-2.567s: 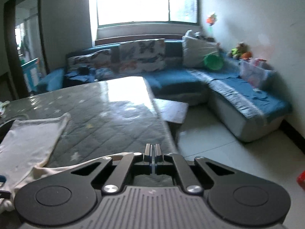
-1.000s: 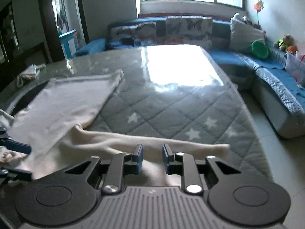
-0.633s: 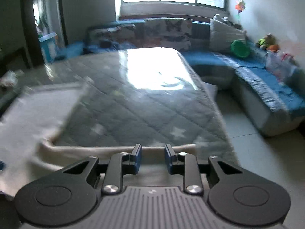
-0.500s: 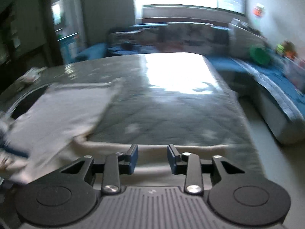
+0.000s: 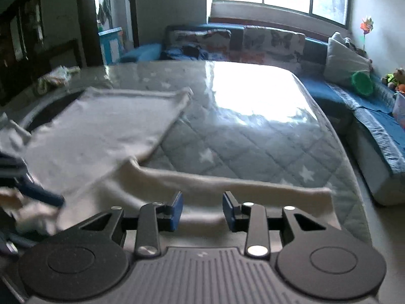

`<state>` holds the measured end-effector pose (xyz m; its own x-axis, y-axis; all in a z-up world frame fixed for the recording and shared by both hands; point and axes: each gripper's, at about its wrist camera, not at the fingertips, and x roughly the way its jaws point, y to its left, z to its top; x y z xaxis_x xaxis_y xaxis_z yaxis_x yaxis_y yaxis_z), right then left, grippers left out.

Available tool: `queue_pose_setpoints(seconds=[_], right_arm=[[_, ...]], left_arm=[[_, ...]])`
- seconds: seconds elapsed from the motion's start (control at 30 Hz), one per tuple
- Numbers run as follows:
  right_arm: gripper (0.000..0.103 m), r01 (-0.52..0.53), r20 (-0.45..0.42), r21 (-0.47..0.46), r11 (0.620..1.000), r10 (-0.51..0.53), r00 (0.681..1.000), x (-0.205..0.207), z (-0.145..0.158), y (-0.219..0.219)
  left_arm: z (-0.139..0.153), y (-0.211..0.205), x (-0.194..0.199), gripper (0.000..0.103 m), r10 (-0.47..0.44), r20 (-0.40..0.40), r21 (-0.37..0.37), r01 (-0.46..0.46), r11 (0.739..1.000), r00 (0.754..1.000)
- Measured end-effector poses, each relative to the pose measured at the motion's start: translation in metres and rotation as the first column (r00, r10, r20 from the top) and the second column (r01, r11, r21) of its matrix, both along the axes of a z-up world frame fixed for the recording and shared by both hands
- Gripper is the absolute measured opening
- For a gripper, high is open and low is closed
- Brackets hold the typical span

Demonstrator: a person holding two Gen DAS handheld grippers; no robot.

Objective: Fold clothes

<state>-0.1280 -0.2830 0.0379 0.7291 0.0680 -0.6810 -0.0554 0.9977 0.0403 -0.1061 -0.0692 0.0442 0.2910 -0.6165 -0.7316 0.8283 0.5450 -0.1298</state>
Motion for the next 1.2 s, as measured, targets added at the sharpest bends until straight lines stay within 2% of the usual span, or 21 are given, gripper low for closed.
queue_pose_setpoints(seconds=[0.1, 0.23, 0.33, 0.47, 0.63, 0.73, 0.83, 1.03, 1.1, 1.2], right_arm=[[0.035, -0.071, 0.006, 0.028, 0.997, 0.071, 0.997, 0.005, 0.000, 0.012], [0.036, -0.120, -0.014, -0.012, 0.993, 0.119, 0.993, 0.006, -0.009, 0.023], [0.037, -0.120, -0.016, -0.063, 0.991, 0.119, 0.993, -0.002, -0.006, 0.024], [0.037, -0.137, -0.013, -0.073, 0.988, 0.137, 0.991, -0.006, -0.005, 0.029], [0.037, -0.154, -0.027, -0.079, 0.985, 0.152, 0.988, -0.012, -0.006, 0.030], [0.037, -0.110, -0.023, -0.049, 0.993, 0.109, 0.994, -0.022, -0.001, 0.016], [0.037, 0.005, -0.013, -0.030, 1.000, -0.005, 1.000, -0.033, 0.002, -0.007], [0.043, 0.194, 0.006, -0.016, 0.981, -0.194, 0.981, -0.050, 0.002, -0.047], [0.043, 0.214, 0.010, 0.009, 0.977, -0.214, 0.977, -0.052, 0.003, -0.051], [0.049, 0.159, 0.018, 0.015, 0.987, -0.159, 0.987, -0.044, 0.003, -0.038]], left_arm=[[-0.001, 0.000, -0.002, 0.068, -0.012, -0.009, 0.000, 0.012, 1.000, 1.000], [0.000, 0.002, -0.004, 0.068, -0.026, -0.006, 0.004, 0.026, 1.000, 1.000], [0.005, 0.003, 0.000, 0.068, -0.018, 0.001, -0.012, 0.018, 1.000, 1.000], [0.009, 0.002, 0.005, 0.068, -0.008, 0.000, -0.041, 0.008, 0.999, 1.000], [0.000, -0.002, 0.002, 0.068, -0.032, -0.016, -0.022, 0.032, 0.999, 0.999], [-0.002, -0.002, 0.001, 0.069, -0.039, -0.012, -0.018, 0.039, 0.999, 0.999], [0.002, 0.001, 0.005, 0.069, -0.031, -0.010, -0.031, 0.031, 0.999, 0.999], [0.008, 0.002, 0.012, 0.071, 0.013, 0.014, -0.036, -0.013, 0.999, 1.000], [0.007, 0.000, 0.012, 0.071, 0.021, 0.016, -0.034, -0.021, 0.999, 1.000], [0.005, -0.005, 0.010, 0.071, 0.020, 0.019, -0.025, -0.020, 0.999, 1.000]])
